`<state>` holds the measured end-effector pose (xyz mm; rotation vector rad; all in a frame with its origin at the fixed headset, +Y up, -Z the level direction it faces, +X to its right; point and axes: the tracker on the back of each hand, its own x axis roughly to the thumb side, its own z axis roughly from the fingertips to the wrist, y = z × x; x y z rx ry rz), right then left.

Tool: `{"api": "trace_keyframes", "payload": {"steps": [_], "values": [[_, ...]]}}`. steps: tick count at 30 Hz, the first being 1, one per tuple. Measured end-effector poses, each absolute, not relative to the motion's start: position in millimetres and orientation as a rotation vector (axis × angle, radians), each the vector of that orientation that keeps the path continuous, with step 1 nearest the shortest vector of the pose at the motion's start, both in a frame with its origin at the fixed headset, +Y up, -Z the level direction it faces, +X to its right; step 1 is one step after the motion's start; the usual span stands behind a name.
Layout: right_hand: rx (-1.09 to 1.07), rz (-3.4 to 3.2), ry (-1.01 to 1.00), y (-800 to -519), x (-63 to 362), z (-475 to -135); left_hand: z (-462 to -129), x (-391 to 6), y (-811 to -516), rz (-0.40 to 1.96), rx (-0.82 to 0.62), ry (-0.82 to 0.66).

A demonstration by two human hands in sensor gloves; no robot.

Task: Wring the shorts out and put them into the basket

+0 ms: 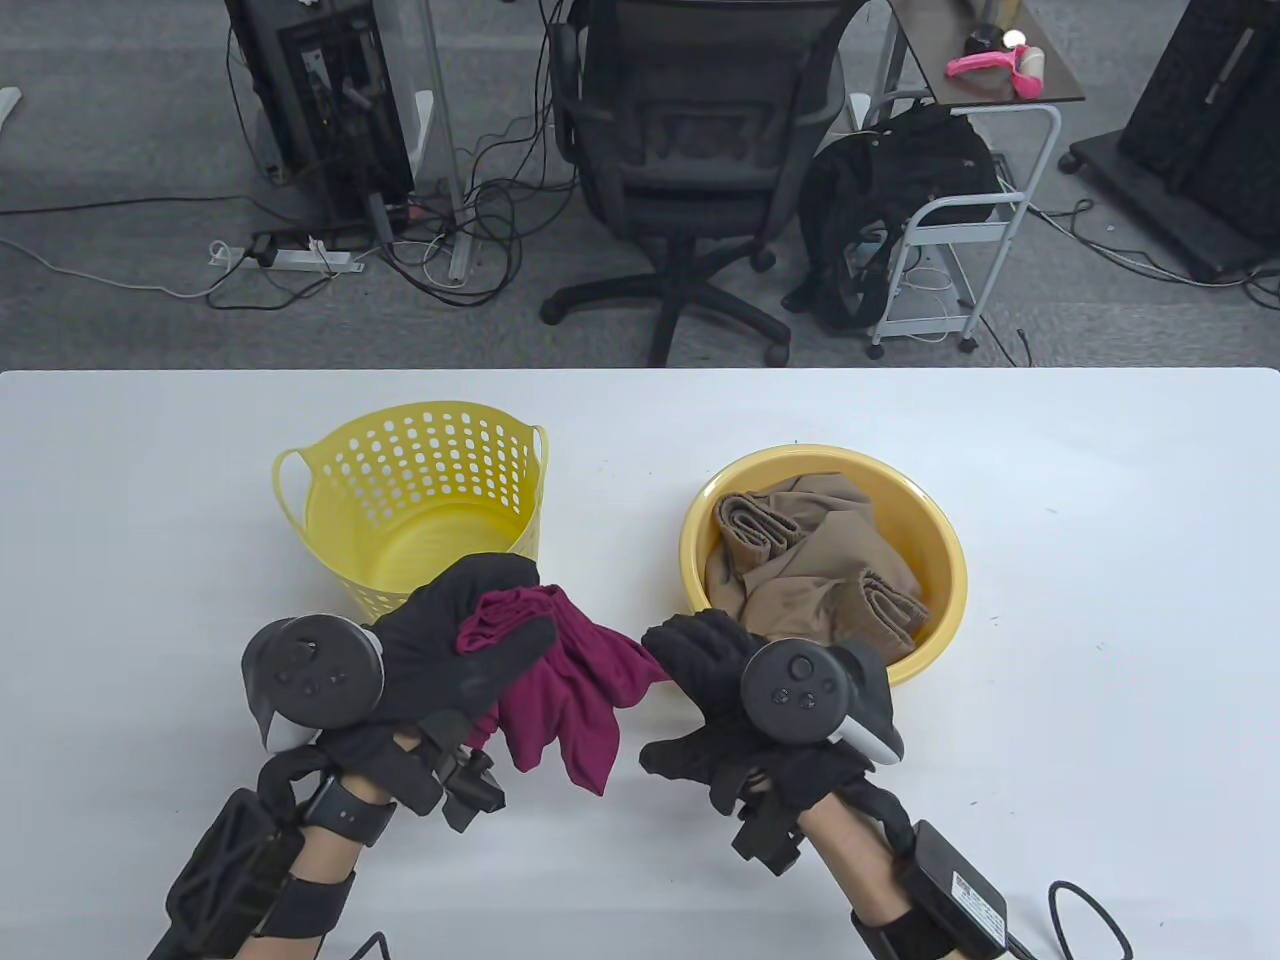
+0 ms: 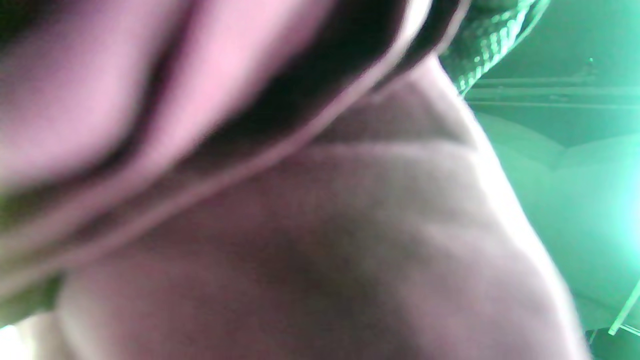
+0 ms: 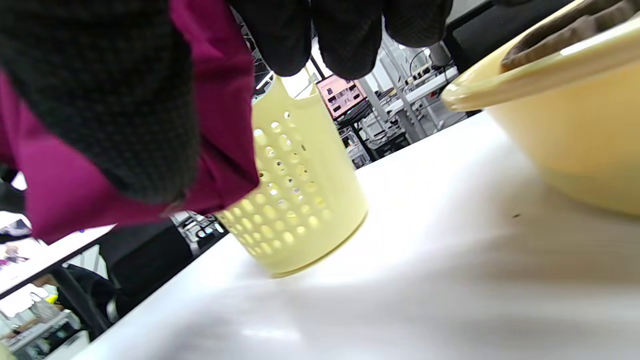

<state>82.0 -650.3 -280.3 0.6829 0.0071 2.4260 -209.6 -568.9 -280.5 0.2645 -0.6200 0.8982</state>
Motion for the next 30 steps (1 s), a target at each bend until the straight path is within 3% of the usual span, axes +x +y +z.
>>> {"api": "trace_keyframes", "payload": {"steps": [14,30], "values": [[0.625,2.704,-0.148,-670,99,-271,-292,-228,-539,0.89,0.326,-0.564],[0.623,2.728,-0.115,-678,104,-266,-325,-238,-494,0.769,0.395,-0.466]]}}
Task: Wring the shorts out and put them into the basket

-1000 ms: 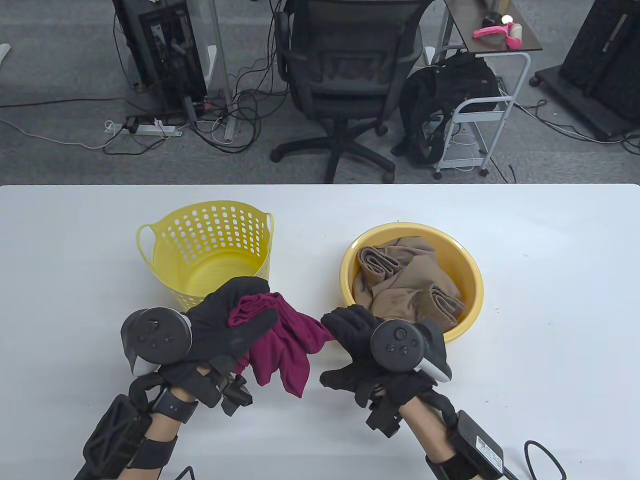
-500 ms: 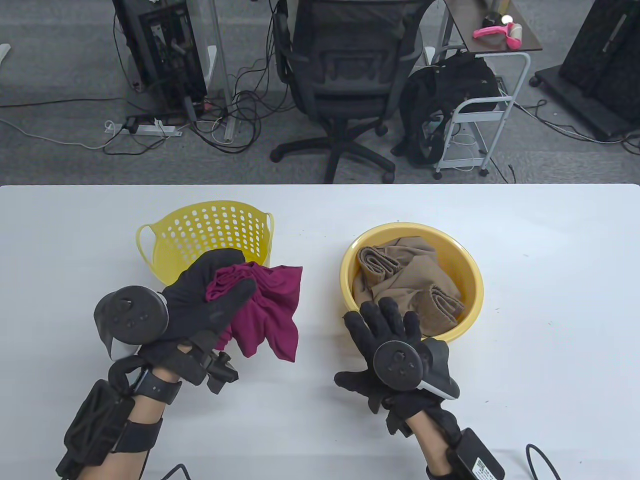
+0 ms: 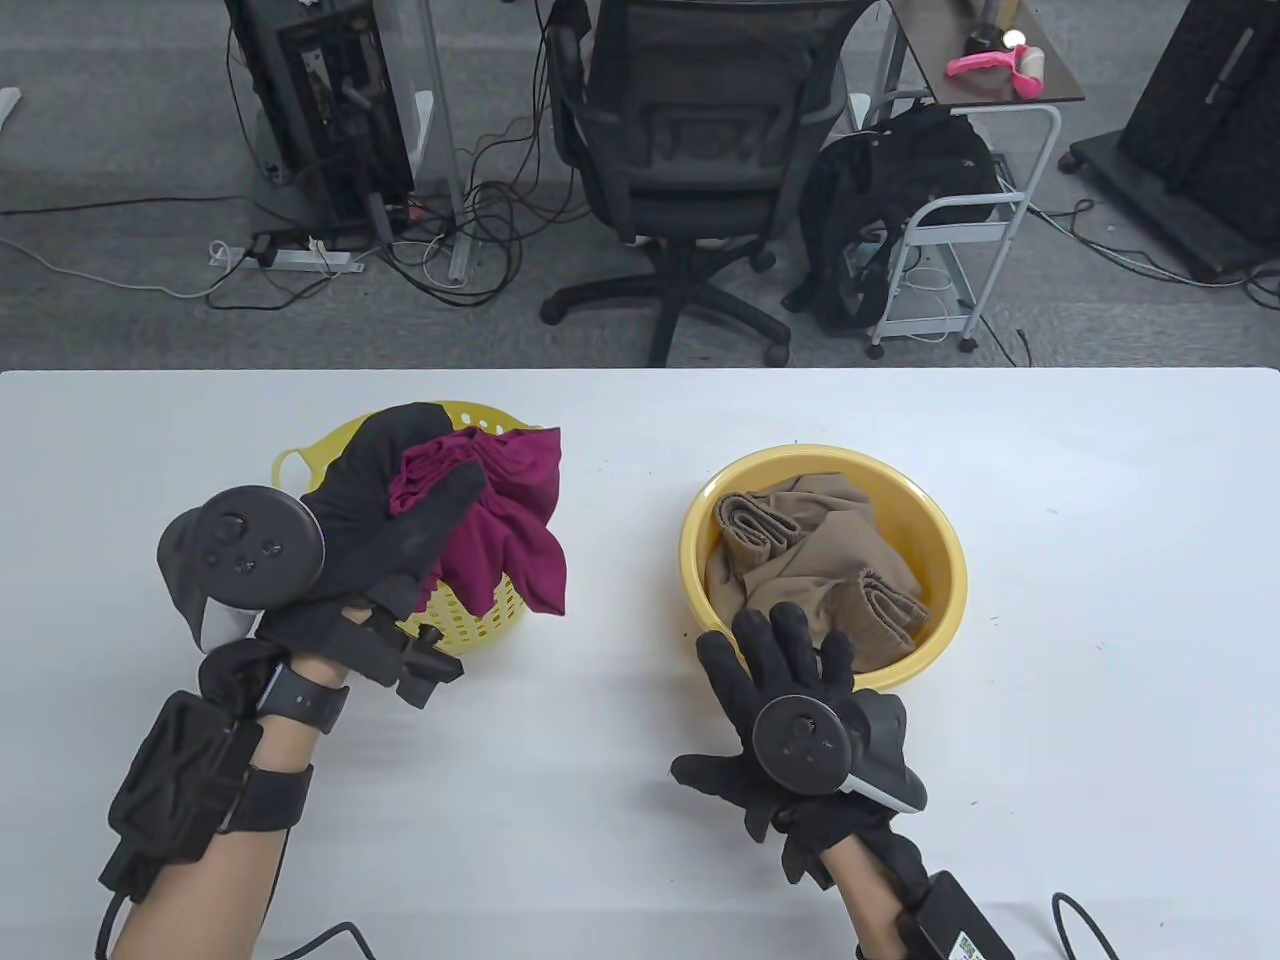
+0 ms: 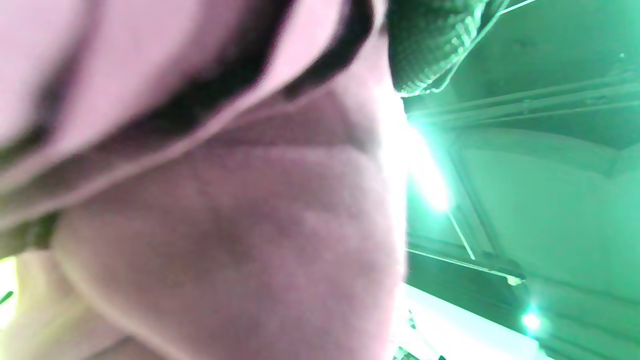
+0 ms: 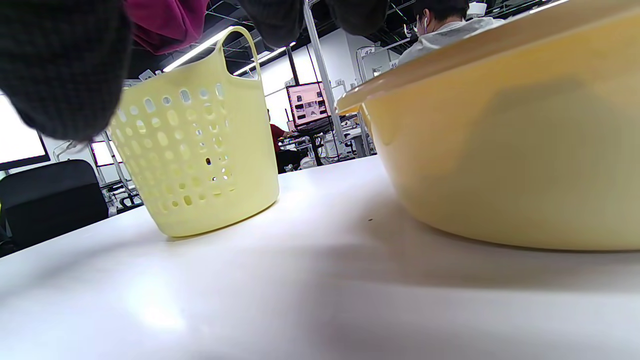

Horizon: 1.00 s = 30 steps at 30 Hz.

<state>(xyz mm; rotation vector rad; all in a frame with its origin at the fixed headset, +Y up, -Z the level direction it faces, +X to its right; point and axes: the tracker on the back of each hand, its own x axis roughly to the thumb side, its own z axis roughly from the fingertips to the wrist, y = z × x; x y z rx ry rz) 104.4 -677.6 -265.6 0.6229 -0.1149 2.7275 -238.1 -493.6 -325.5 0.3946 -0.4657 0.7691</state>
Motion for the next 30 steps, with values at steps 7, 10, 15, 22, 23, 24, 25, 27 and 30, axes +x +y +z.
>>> {"api": "trace_keyframes", "payload": {"steps": [7,10,15,22,23,24,25,27,30], "values": [[0.627,2.741,-0.116,-677,106,-265,-344,-244,-499,0.633,0.364,-0.376],[0.626,2.739,-0.109,-677,108,-264,-354,-249,-510,0.61,0.344,-0.336],[0.625,2.738,-0.105,-676,110,-263,-367,-252,-523,0.599,0.327,-0.304],[0.626,2.733,-0.112,-676,112,-263,-382,-250,-544,0.549,0.229,-0.266],[0.623,2.732,-0.11,-676,112,-263,-383,-250,-547,0.543,0.216,-0.261],[0.623,2.731,-0.103,-676,112,-263,-385,-249,-551,0.529,0.206,-0.26],[0.623,2.731,-0.098,-676,113,-263,-387,-248,-554,0.513,0.189,-0.26],[0.624,2.731,-0.095,-676,113,-263,-389,-246,-560,0.479,0.161,-0.253],[0.627,2.732,-0.097,-676,113,-263,-392,-243,-565,0.45,0.145,-0.248]]}}
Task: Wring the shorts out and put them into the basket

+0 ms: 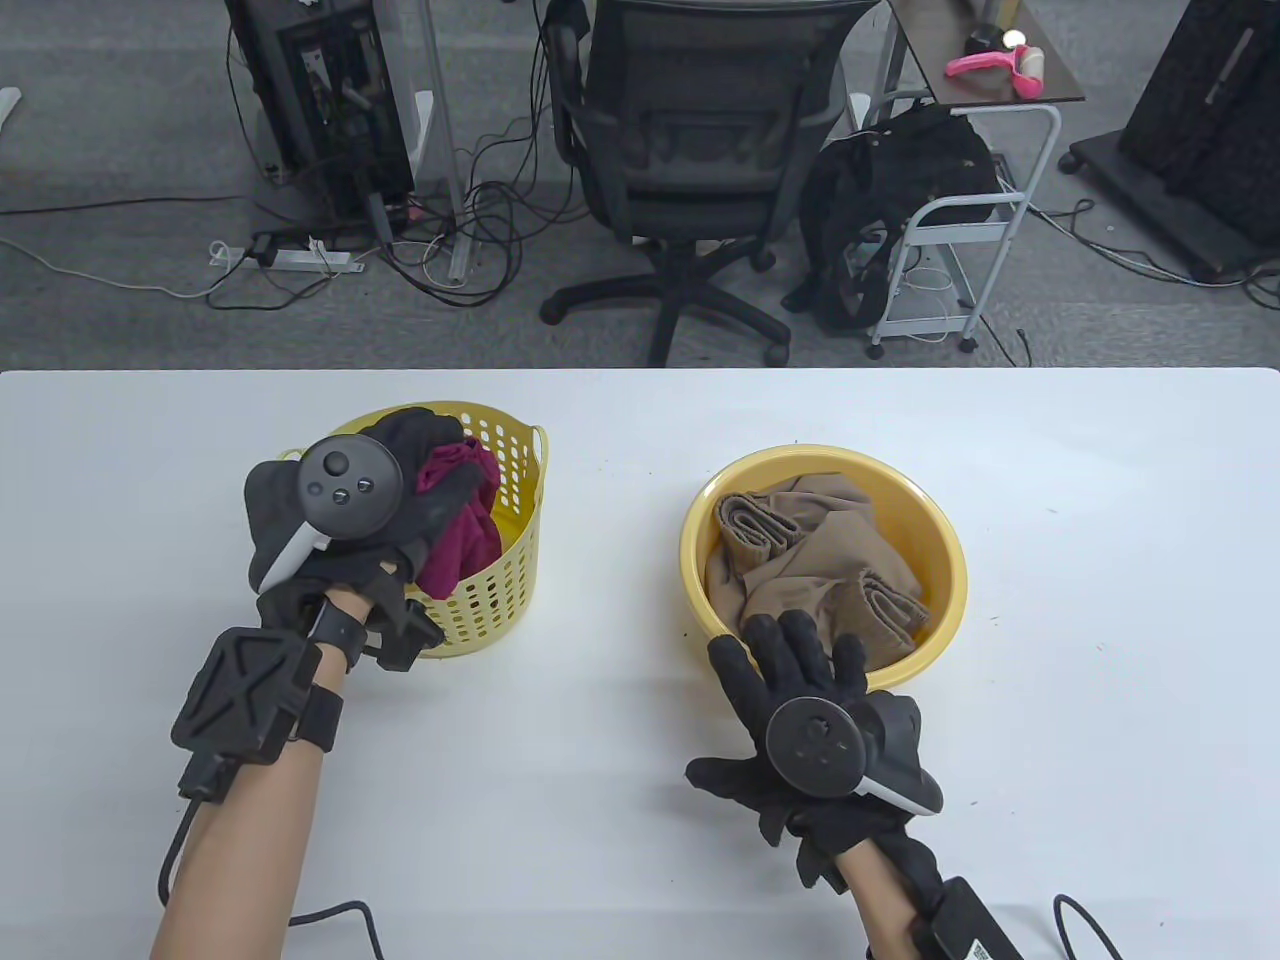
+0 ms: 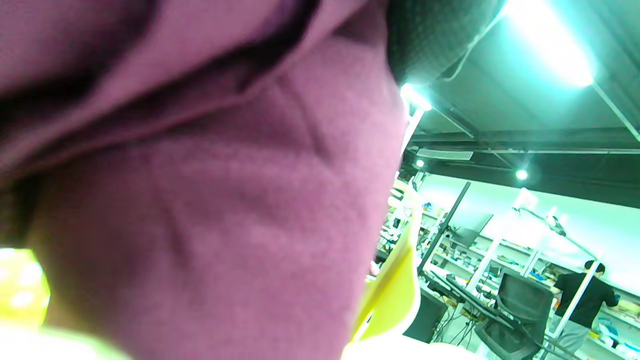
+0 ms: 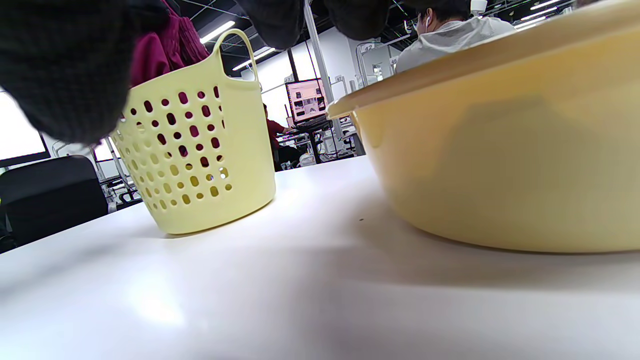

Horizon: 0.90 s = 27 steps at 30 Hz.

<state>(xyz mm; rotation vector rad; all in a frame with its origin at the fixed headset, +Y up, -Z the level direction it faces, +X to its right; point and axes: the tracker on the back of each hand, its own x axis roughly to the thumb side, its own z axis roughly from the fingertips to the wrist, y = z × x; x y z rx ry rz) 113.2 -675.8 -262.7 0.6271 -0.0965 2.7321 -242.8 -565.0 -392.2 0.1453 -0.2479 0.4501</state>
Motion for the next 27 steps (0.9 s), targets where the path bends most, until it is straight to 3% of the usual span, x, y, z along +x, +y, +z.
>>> {"api": "trace_keyframes", "payload": {"steps": [16,27], "values": [[0.641,2.73,-0.092,-676,113,-262,-386,-237,-568,0.314,0.117,-0.263],[0.652,2.733,-0.071,-676,112,-262,-339,-218,-574,0.112,0.063,-0.421]]}}
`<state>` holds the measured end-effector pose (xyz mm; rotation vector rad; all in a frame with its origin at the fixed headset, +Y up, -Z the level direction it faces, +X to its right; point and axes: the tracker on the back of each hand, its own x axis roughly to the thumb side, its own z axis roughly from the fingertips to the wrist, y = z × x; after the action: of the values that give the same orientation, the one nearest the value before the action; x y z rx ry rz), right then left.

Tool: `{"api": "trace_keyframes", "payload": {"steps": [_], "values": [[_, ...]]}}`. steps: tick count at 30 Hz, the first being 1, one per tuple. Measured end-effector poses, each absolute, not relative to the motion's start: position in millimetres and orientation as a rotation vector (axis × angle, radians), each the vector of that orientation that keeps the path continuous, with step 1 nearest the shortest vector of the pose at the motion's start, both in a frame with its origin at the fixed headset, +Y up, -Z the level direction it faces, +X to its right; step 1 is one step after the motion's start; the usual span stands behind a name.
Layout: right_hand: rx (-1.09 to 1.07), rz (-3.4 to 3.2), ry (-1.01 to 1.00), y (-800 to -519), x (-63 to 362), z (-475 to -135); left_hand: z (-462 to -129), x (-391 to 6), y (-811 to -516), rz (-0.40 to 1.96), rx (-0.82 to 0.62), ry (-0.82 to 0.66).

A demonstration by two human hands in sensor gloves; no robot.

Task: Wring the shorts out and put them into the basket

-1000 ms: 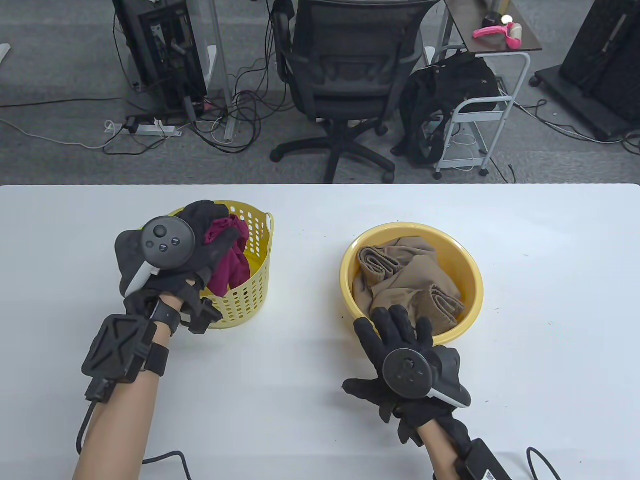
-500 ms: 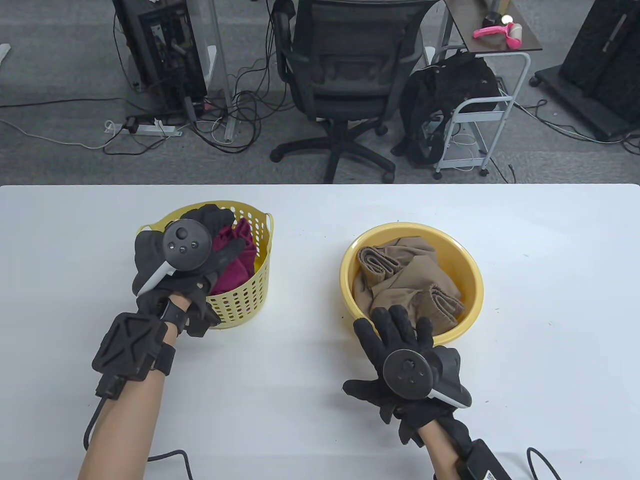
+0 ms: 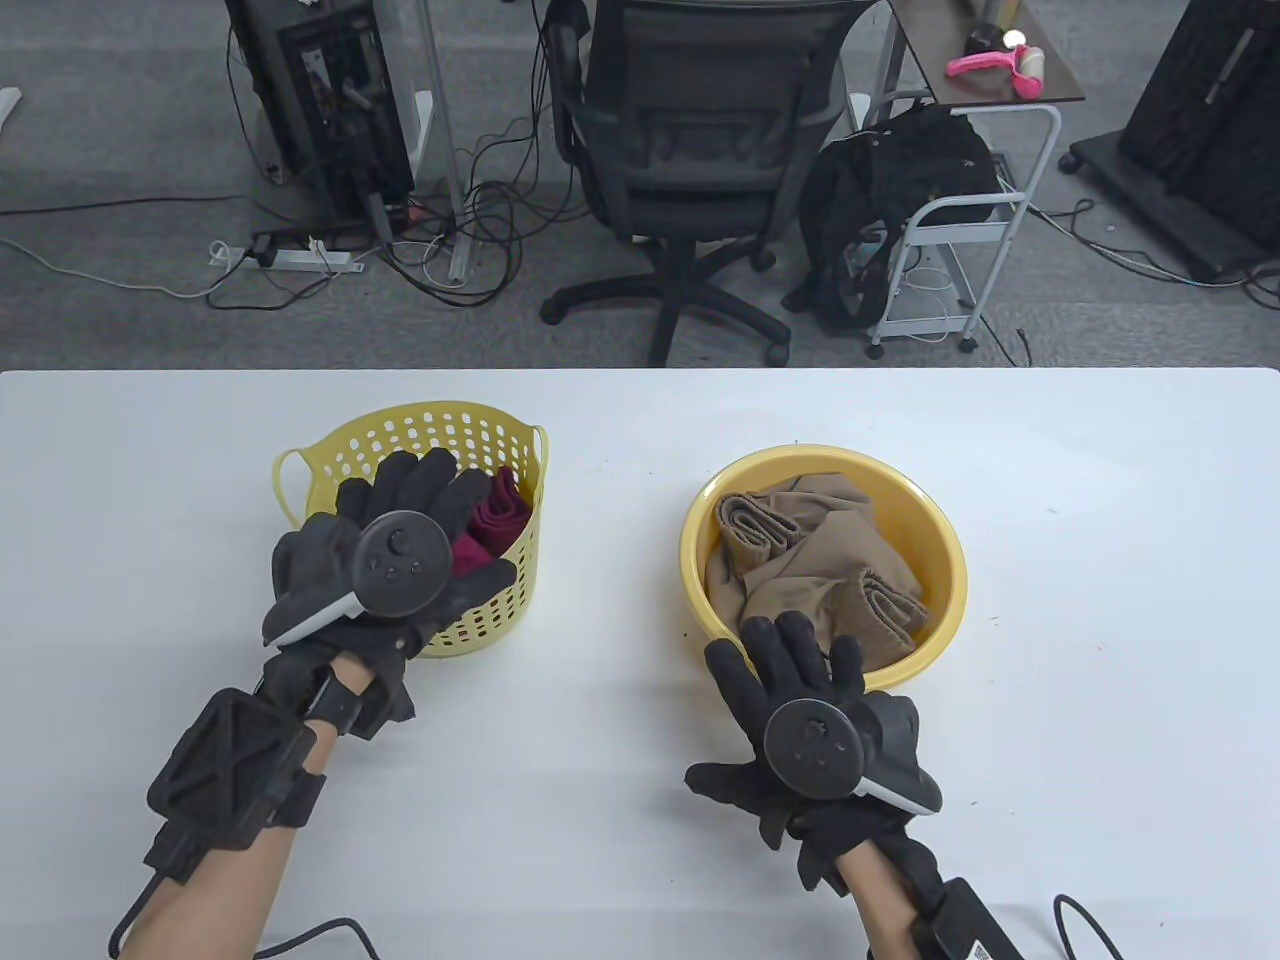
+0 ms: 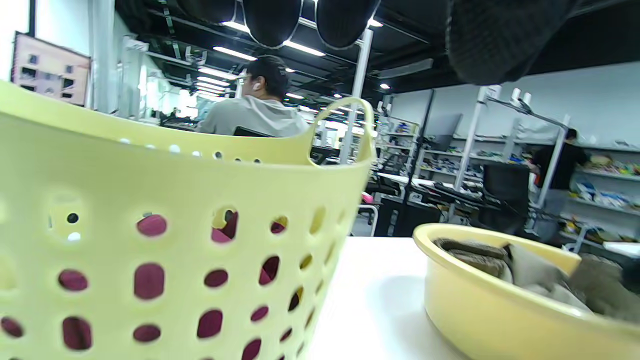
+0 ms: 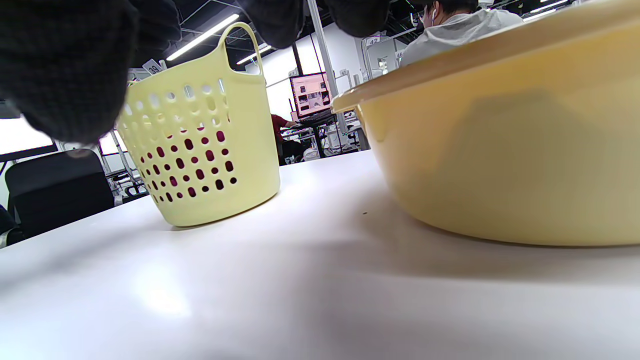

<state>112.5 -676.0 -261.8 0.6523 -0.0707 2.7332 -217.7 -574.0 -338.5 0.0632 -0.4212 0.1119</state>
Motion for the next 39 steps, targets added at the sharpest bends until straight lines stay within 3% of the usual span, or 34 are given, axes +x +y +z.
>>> {"api": "trace_keyframes", "payload": {"steps": [9,16,29,39], "values": [[0.671,2.737,-0.068,-676,110,-260,-285,-196,-593,0.084,0.105,-0.56],[0.682,2.74,-0.051,-677,107,-260,-258,-180,-623,0.071,0.117,-0.607],[0.703,2.745,-0.03,-678,104,-258,-254,-171,-677,0.046,0.099,-0.592],[0.709,2.754,-0.019,-679,103,-258,-258,-173,-696,0.057,0.038,-0.598]]}}
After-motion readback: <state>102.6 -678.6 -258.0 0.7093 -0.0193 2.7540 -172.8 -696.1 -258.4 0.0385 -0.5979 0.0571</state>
